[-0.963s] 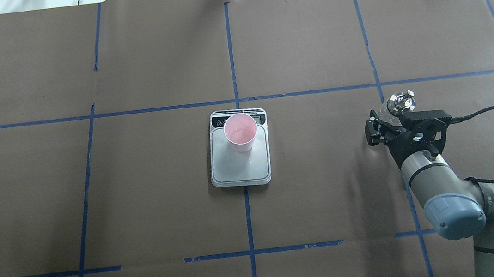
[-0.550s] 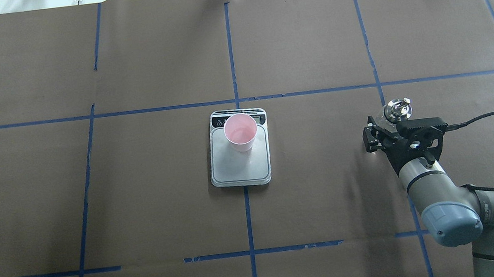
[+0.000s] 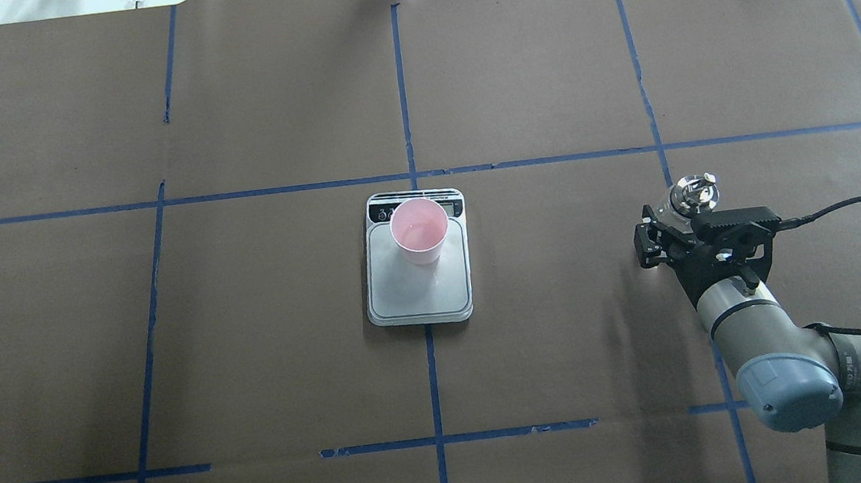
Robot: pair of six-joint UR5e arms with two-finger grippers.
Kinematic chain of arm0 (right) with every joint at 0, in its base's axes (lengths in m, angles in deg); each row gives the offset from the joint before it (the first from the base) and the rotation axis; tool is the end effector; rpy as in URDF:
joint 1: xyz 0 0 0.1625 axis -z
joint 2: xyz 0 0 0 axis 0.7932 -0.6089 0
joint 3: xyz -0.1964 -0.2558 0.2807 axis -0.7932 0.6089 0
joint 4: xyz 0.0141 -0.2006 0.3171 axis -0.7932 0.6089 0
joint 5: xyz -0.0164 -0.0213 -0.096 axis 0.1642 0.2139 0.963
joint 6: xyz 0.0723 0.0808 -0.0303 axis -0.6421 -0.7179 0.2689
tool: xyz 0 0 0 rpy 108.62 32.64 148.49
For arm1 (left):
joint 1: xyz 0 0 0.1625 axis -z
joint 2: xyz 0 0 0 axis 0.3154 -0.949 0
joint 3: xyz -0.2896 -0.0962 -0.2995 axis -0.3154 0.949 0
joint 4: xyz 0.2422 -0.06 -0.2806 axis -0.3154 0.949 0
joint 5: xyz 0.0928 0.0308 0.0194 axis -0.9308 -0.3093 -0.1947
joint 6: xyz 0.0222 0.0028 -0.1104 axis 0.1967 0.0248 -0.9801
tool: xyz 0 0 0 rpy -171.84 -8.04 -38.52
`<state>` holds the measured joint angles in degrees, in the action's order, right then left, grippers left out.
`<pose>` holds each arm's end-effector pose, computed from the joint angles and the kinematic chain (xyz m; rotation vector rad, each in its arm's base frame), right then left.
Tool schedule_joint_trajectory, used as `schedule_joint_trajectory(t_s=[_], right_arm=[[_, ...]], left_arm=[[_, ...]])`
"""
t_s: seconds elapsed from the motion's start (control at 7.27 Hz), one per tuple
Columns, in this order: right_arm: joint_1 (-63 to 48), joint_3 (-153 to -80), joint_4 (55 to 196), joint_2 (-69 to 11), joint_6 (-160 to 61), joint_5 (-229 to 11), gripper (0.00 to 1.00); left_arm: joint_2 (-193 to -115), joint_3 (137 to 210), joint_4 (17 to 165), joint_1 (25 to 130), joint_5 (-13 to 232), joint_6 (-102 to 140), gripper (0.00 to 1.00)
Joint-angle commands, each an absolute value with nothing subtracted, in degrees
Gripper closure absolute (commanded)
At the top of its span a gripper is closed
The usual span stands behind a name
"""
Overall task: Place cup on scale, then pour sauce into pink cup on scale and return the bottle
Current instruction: 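Lower the sauce bottle onto the table with the right gripper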
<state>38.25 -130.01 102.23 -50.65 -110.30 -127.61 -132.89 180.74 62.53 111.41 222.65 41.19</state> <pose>-0.3804 -0.3207 0.4691 0.9586 -0.6393 0.4031 -0.0772 -0.4396 0.6199 0.1518 0.7722 0.1044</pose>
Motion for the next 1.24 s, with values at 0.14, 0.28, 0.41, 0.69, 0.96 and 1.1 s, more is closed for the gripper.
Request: schedule_joint_trajectory(t_s=[0.14, 0.28, 0.41, 0.69, 0.96, 1.1], right_arm=[[38.25, -129.83, 102.23, -50.89, -110.24, -127.61, 0.48], [38.25, -129.83, 102.23, -50.89, -110.24, -127.78, 0.45], [38.25, -129.83, 102.23, -50.89, -110.24, -127.87, 0.34], [38.25, -129.83, 102.23, -50.72, -110.59, -127.61, 0.01], [38.25, -129.83, 102.23, -50.72, -110.33, -127.69, 0.0], [38.25, -129.92, 102.23, -50.72, -110.33, -127.78, 0.0]], left_arm=[[-132.88, 180.74, 62.61, 111.46, 222.61, 41.19, 0.0], [-132.88, 180.74, 62.61, 111.37, 222.61, 41.19, 0.0], [-132.88, 180.74, 62.53, 111.46, 222.61, 41.19, 0.0], [-132.88, 180.74, 62.61, 111.46, 222.61, 41.19, 0.0], [-132.88, 180.74, 62.61, 111.46, 222.7, 41.19, 0.0], [-132.88, 180.74, 62.61, 111.46, 222.62, 41.19, 0.0]])
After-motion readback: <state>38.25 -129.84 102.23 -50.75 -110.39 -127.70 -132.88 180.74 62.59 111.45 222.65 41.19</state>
